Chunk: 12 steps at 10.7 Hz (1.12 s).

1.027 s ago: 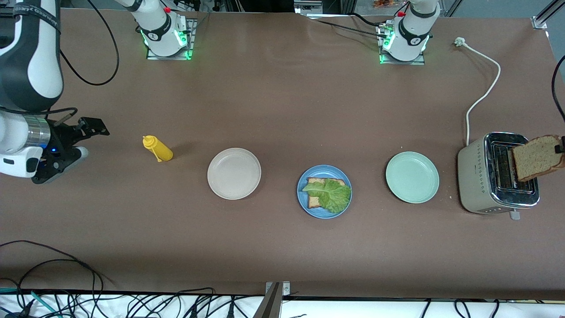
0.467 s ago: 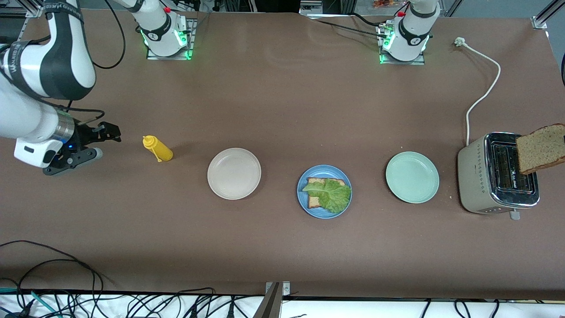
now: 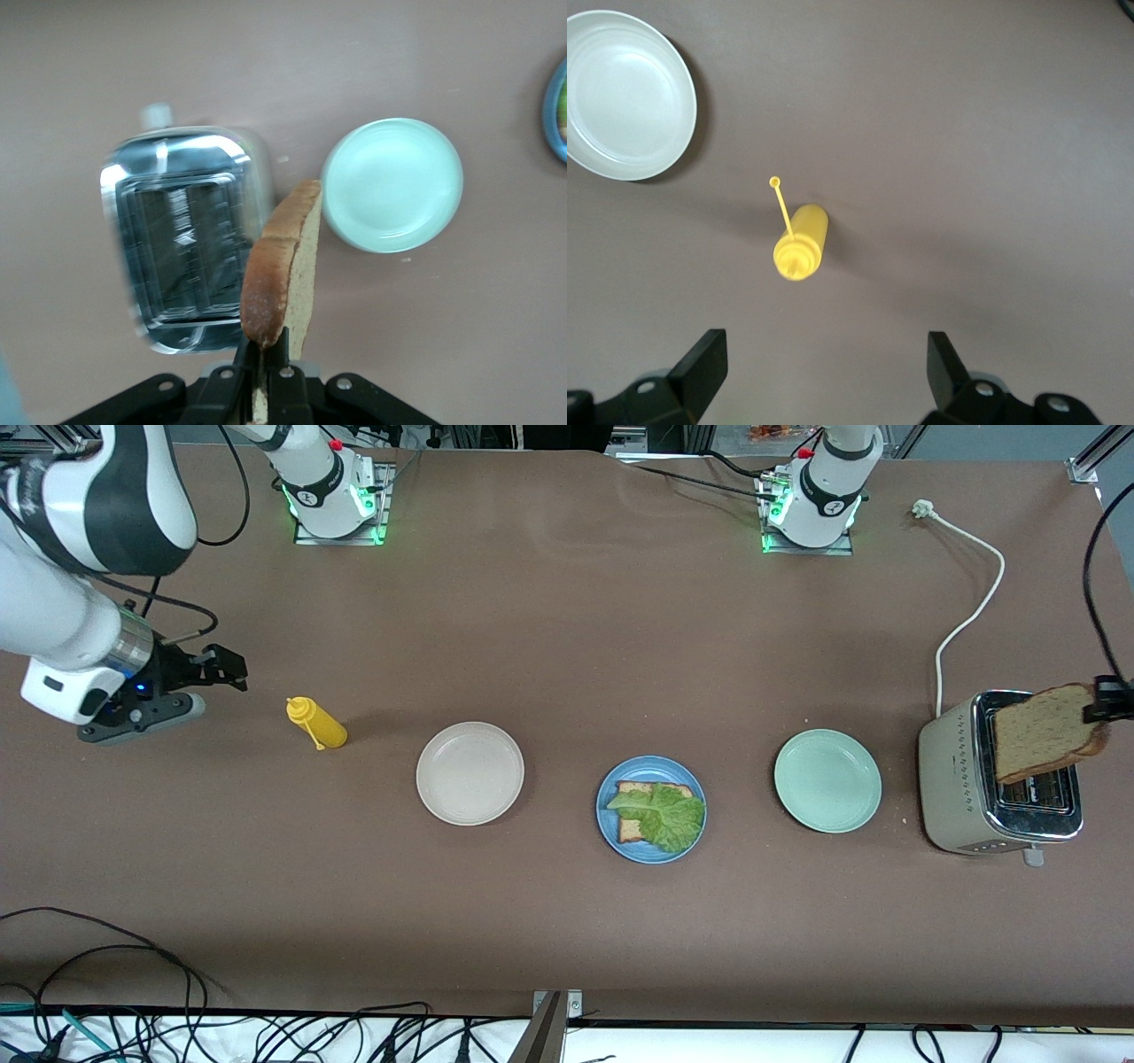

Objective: Make sandwich in blue plate with both arms
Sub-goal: 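Lift the bread slice out and carry it toward the blue plate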

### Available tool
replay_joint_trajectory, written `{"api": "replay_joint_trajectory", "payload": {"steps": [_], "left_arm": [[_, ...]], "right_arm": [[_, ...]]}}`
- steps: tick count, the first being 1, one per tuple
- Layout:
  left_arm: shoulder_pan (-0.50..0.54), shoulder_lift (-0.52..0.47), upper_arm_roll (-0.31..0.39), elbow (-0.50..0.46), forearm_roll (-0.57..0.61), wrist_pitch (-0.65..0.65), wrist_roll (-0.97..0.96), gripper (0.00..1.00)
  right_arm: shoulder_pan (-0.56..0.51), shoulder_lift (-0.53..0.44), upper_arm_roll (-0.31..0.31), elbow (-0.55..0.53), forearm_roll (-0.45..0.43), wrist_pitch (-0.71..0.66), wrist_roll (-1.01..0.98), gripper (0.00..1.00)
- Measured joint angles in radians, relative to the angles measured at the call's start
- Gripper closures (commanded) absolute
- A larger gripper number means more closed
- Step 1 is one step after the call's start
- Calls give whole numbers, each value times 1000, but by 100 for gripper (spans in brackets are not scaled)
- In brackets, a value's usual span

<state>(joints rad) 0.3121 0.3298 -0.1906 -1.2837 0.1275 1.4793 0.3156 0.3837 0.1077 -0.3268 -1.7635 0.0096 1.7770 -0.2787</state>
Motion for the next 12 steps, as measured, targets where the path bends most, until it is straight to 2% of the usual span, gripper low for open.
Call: {"api": "replay_joint_trajectory", "payload": {"steps": [2, 5, 9, 12], "left_arm": [[-76, -6, 7, -24, -122, -2, -79, 100], [-138, -7, 9, -106, -257, 30, -189, 100], [-229, 31, 11, -239, -514, 168, -239, 100], [-326, 106, 12, -265, -655, 318, -249, 100]], "right_arm": [[8, -15, 2, 62, -43, -88, 75, 0], [49, -14, 6, 66, -99, -99, 143, 0], [48, -14, -3, 75, -104, -99, 144, 0], [48, -14, -5, 77, -104, -99, 150, 0]]}}
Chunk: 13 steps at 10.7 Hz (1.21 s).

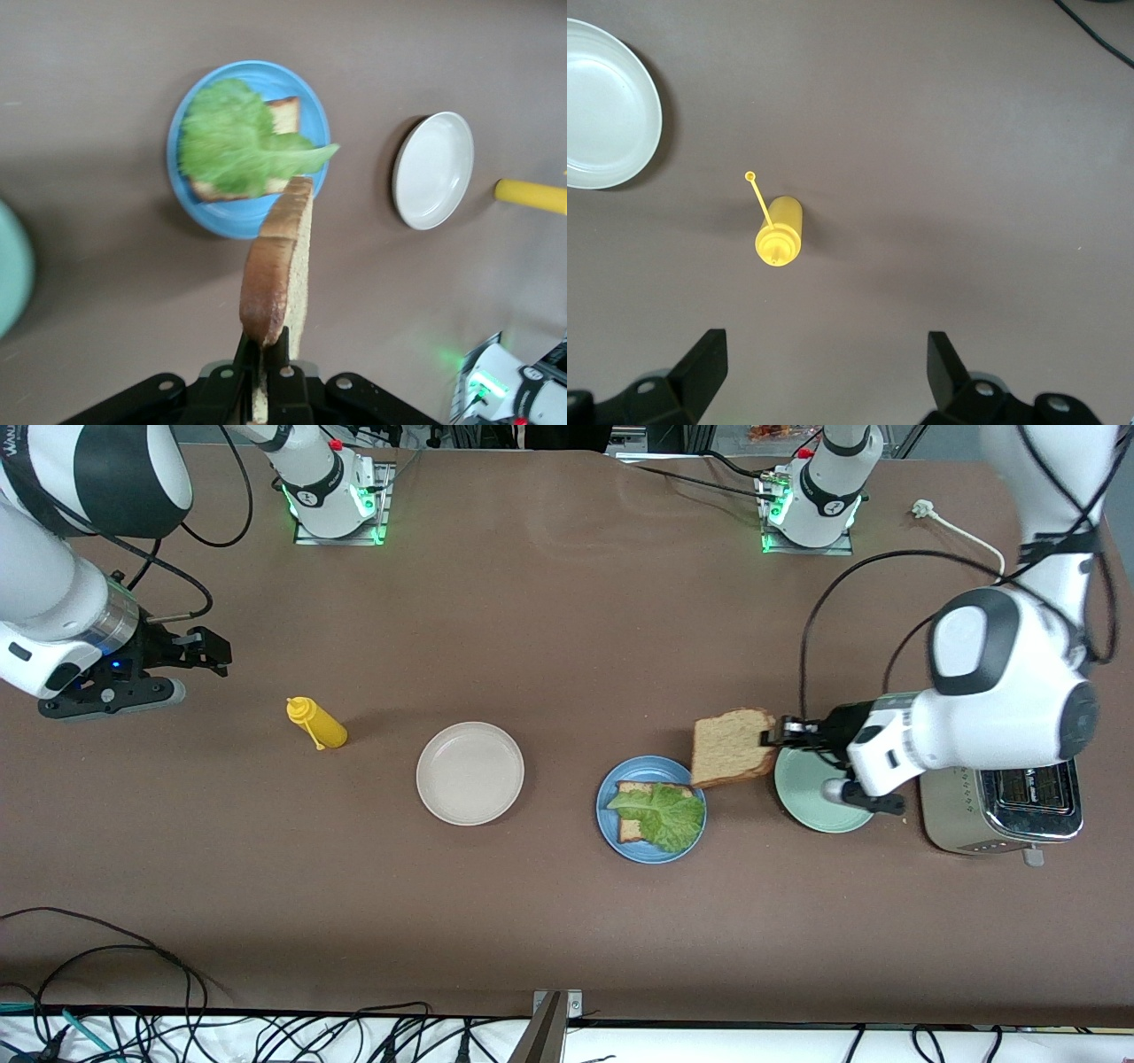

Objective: Make sandwich in blue plate with both arms
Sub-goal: 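Lay the bread slice on the lettuce with the left gripper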

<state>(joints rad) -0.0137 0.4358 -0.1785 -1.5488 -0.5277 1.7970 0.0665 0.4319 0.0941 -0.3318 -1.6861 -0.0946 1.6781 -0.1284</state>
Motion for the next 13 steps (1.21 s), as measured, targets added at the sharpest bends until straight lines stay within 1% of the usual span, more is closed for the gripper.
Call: {"api": "replay_joint_trajectory", "payload": {"steps": [2, 3, 4, 5, 6, 9, 11, 12, 13], "left_arm": [[-44, 79, 1, -2, -102, 87, -5, 100], [-58, 118, 1, -2, -157, 115, -5, 100], [-72, 151, 2, -2, -183, 158, -5, 100], [-82, 178, 2, -1, -191, 206, -5, 100], [-89, 195, 2, -1, -196, 234, -5, 100], [-98, 216, 2, 1, -198, 256, -3, 100], [-97, 233, 9, 1, -198, 270, 2, 77], [-95, 243, 12, 1, -198, 275, 12, 61], [-93, 252, 20, 2, -198, 285, 37, 50]], "right_arm": [[-10, 2, 6, 0, 0, 1, 2, 0], [-72, 5, 65, 0, 0, 5, 3, 0], [-178, 6, 174, 0, 0, 8, 3, 0], [-256, 6, 257, 1, -1, 9, 3, 0], [-285, 5, 287, 1, -1, 11, 4, 0], [-293, 5, 299, 29, -1, 25, 4, 0], [-294, 5, 300, 42, -1, 25, 5, 0], [-297, 5, 300, 42, -1, 25, 7, 0], [-298, 5, 300, 47, -1, 25, 16, 0]]}}
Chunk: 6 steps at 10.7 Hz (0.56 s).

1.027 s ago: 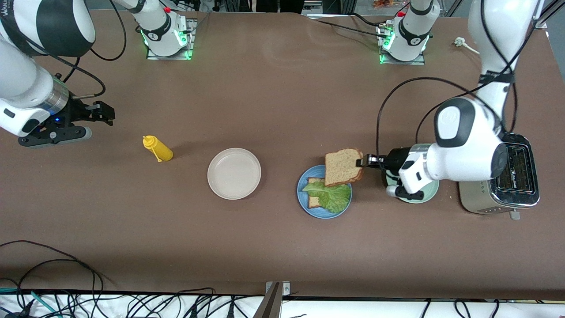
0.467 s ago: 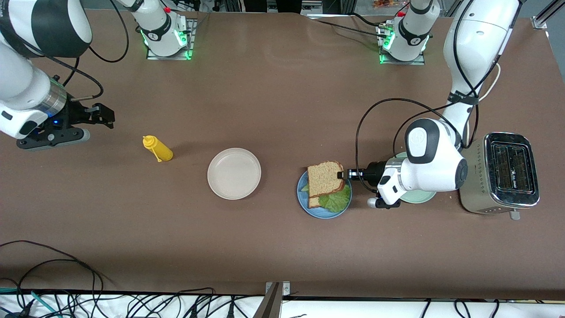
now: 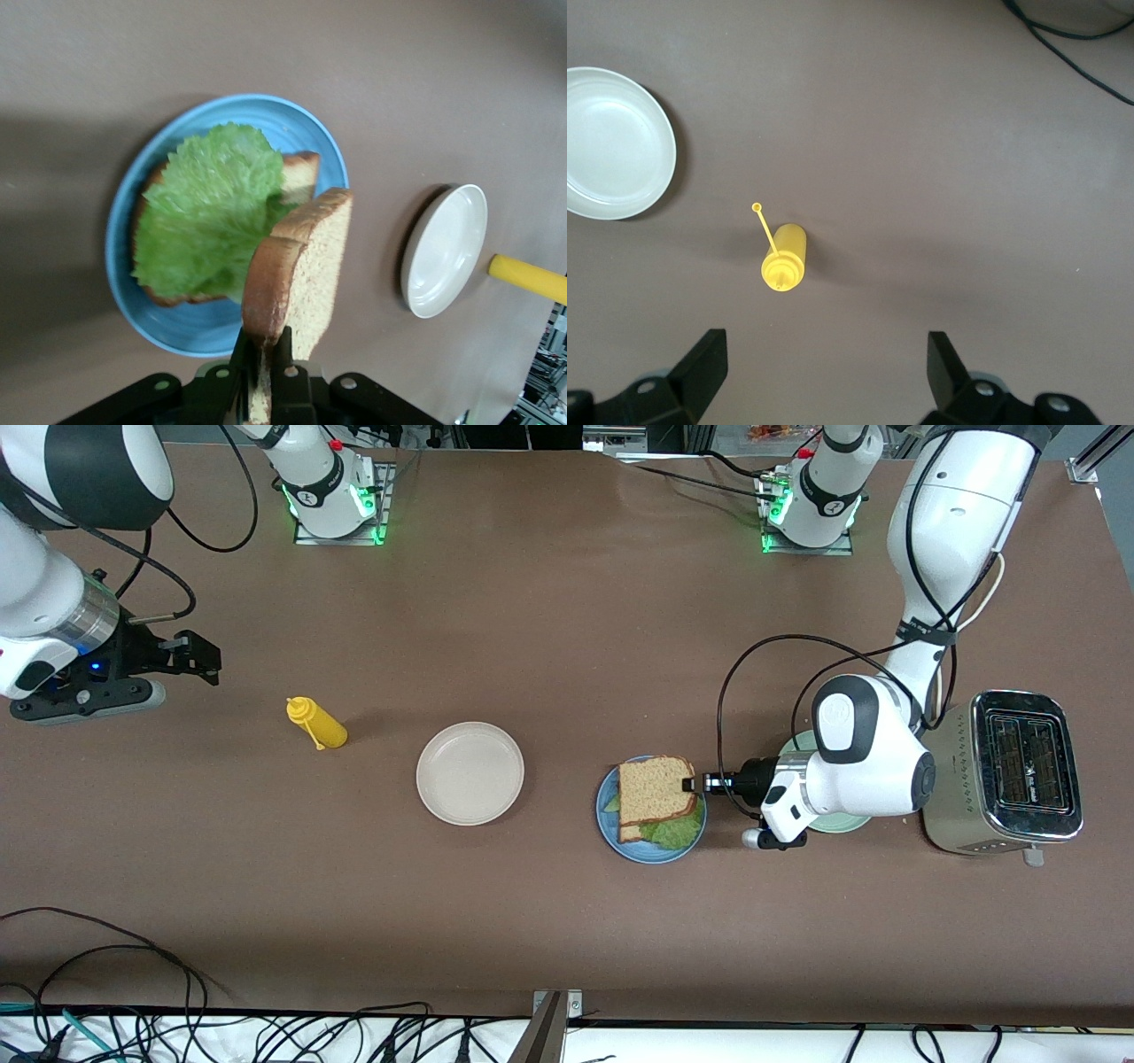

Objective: Make sandwich in blue plate with both arms
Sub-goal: 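Lay the bread slice on the lettuce with the left gripper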

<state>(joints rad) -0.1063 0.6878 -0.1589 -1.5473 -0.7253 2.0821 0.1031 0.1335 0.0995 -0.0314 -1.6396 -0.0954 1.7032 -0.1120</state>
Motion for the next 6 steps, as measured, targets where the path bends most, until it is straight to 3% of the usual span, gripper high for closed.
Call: {"api": "replay_joint_trajectory", "payload": {"steps": [2, 6], "left_arm": [[5, 17, 21, 0, 0, 28, 68, 35], [15, 49, 28, 1, 0, 40, 87, 33]], "right_arm": [[-1, 0, 1, 20, 1, 0, 33, 0], [-2, 0, 1, 35, 4, 0, 56, 0]]}}
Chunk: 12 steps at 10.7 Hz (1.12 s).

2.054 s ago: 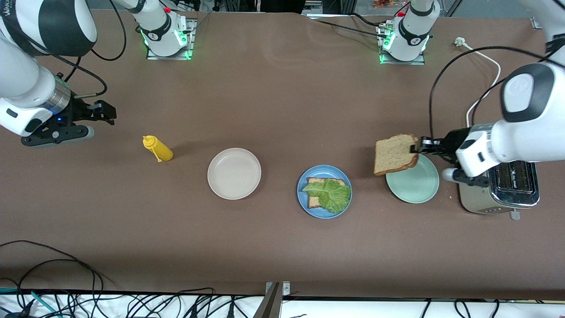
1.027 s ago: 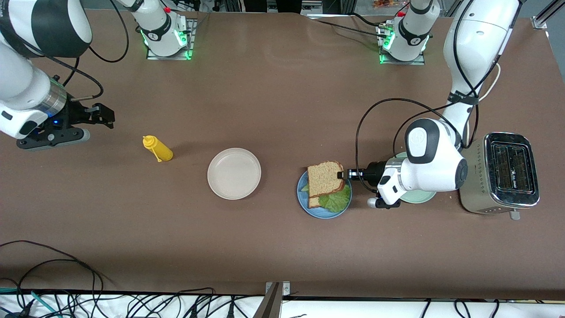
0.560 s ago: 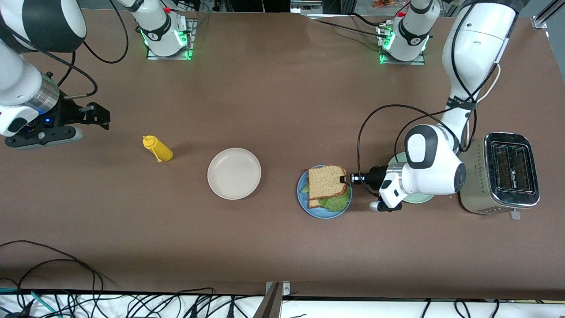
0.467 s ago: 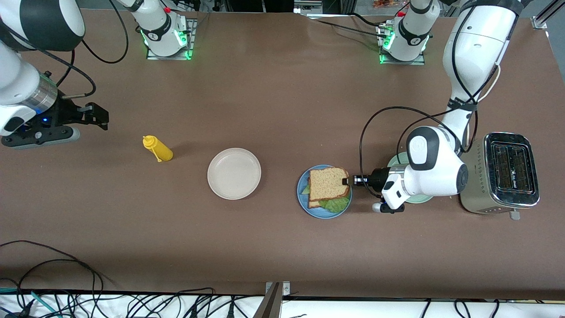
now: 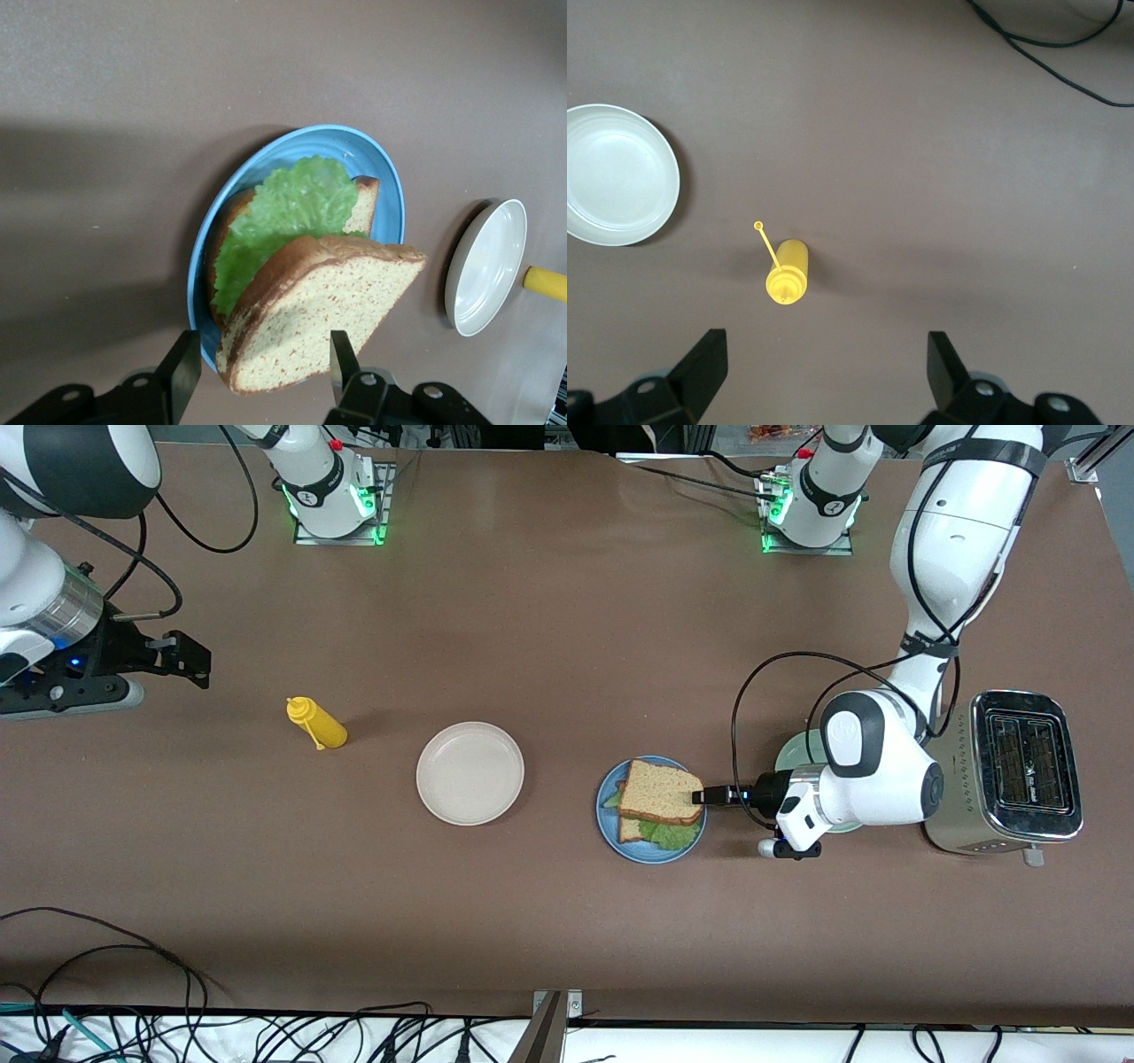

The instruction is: Make sandwich in blue plate with both arms

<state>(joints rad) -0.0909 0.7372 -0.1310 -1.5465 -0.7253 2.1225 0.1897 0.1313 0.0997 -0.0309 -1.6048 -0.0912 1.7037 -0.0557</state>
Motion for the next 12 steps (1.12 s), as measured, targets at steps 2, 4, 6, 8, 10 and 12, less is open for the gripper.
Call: {"api": "replay_joint_trajectory", "payload": {"steps": [2, 4, 6, 8, 10, 12], "left_arm": [[0, 1, 0, 1, 0, 0, 0, 25], [13, 0, 0, 11, 0, 5, 0, 0], [47, -20, 1, 23, 24, -8, 23, 0], [74, -63, 2, 26, 99, -45, 37, 0], [110, -109, 3, 27, 151, -122, 37, 0], [148, -158, 6, 27, 208, -202, 41, 0]], "right_arm": [[-3, 2, 0, 0, 1, 0, 15, 0], [-7, 15, 0, 0, 1, -1, 17, 0], [-8, 29, 0, 0, 1, 0, 20, 0], [-12, 29, -9, 8, 1, 0, 23, 0], [-14, 27, -46, 14, 47, 0, 26, 0], [-16, 26, -79, 39, 86, -1, 26, 0]]}}
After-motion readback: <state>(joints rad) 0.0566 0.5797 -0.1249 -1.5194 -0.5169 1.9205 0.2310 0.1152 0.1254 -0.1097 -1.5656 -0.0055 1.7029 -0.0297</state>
